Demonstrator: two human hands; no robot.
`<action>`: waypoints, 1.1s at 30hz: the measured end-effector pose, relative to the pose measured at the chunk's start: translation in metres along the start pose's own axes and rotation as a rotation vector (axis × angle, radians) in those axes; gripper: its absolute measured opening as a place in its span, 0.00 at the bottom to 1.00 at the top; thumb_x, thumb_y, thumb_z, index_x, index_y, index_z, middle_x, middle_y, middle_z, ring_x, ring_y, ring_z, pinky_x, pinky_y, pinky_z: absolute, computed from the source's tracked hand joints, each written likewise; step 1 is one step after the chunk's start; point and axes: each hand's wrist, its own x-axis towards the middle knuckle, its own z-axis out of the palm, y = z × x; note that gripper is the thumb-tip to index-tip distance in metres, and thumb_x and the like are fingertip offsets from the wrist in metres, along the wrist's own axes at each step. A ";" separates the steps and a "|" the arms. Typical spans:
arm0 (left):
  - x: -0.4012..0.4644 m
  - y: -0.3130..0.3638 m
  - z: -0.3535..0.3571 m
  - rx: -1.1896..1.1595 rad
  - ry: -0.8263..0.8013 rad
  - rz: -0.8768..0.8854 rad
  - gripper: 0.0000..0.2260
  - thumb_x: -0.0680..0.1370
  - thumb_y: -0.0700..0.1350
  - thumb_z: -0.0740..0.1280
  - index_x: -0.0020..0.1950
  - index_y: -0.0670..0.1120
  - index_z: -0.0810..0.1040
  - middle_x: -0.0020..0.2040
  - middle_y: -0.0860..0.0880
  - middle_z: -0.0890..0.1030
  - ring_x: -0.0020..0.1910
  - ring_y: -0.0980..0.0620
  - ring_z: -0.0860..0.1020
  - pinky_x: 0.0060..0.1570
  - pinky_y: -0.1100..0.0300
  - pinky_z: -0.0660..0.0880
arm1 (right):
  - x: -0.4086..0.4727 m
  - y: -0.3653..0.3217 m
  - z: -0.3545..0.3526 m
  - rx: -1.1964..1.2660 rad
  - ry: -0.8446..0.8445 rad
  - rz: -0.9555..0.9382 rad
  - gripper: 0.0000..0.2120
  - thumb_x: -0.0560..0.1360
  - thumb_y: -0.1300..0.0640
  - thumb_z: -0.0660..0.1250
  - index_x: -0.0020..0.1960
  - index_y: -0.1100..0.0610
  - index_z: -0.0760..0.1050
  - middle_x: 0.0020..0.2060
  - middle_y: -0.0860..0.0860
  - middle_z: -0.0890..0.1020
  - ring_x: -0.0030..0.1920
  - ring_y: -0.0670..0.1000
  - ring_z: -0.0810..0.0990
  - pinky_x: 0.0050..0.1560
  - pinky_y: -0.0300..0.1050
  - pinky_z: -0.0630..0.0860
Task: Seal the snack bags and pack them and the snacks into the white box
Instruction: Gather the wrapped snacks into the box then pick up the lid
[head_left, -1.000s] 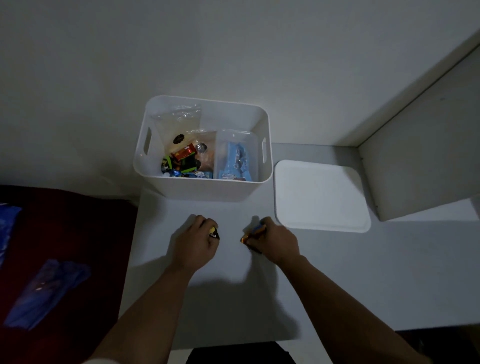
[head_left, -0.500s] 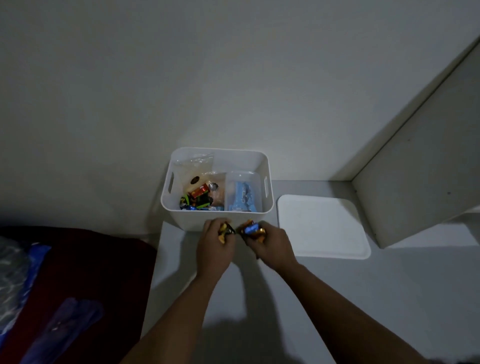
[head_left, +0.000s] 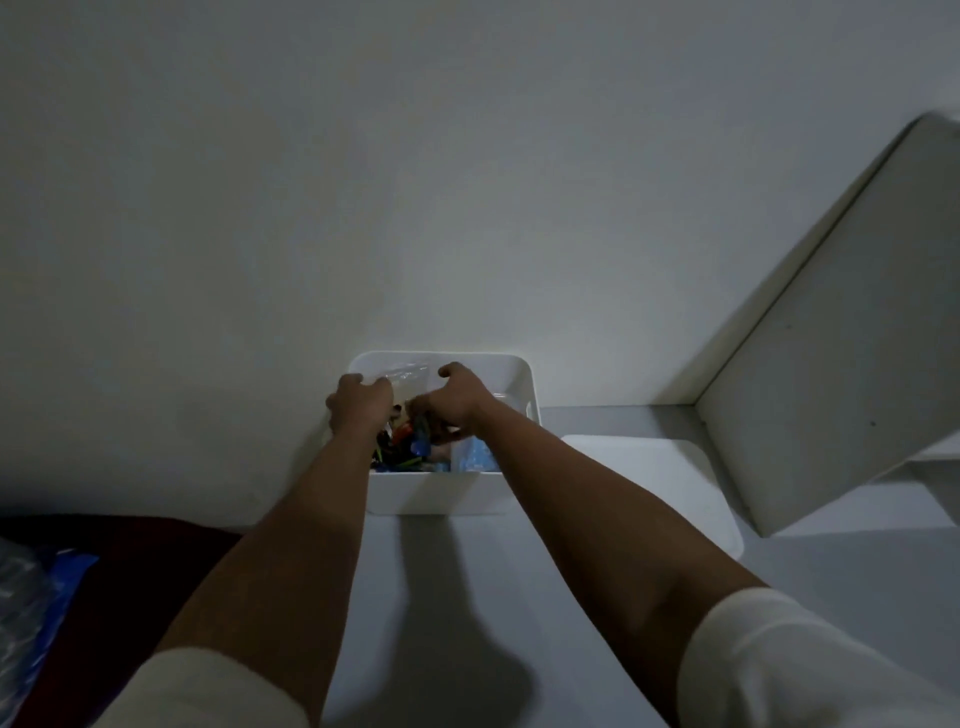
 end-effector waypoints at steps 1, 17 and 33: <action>0.000 -0.002 0.000 0.003 -0.010 -0.013 0.25 0.78 0.51 0.63 0.75 0.46 0.69 0.73 0.39 0.70 0.68 0.38 0.73 0.67 0.47 0.72 | 0.000 0.003 -0.001 0.012 -0.025 0.012 0.36 0.74 0.53 0.75 0.76 0.57 0.62 0.66 0.60 0.76 0.61 0.62 0.79 0.54 0.58 0.82; -0.085 0.055 0.151 0.175 -0.314 0.296 0.13 0.79 0.51 0.64 0.59 0.46 0.81 0.61 0.44 0.83 0.60 0.41 0.79 0.55 0.56 0.71 | -0.022 0.141 -0.145 0.197 0.462 0.023 0.03 0.74 0.57 0.71 0.46 0.51 0.83 0.38 0.42 0.81 0.44 0.50 0.80 0.55 0.55 0.82; -0.143 -0.025 0.340 0.613 -0.624 0.117 0.33 0.75 0.56 0.69 0.77 0.46 0.65 0.74 0.41 0.71 0.71 0.42 0.73 0.71 0.51 0.70 | -0.044 0.386 -0.289 -0.003 0.276 0.513 0.30 0.76 0.52 0.72 0.70 0.68 0.71 0.68 0.63 0.76 0.65 0.62 0.77 0.57 0.48 0.73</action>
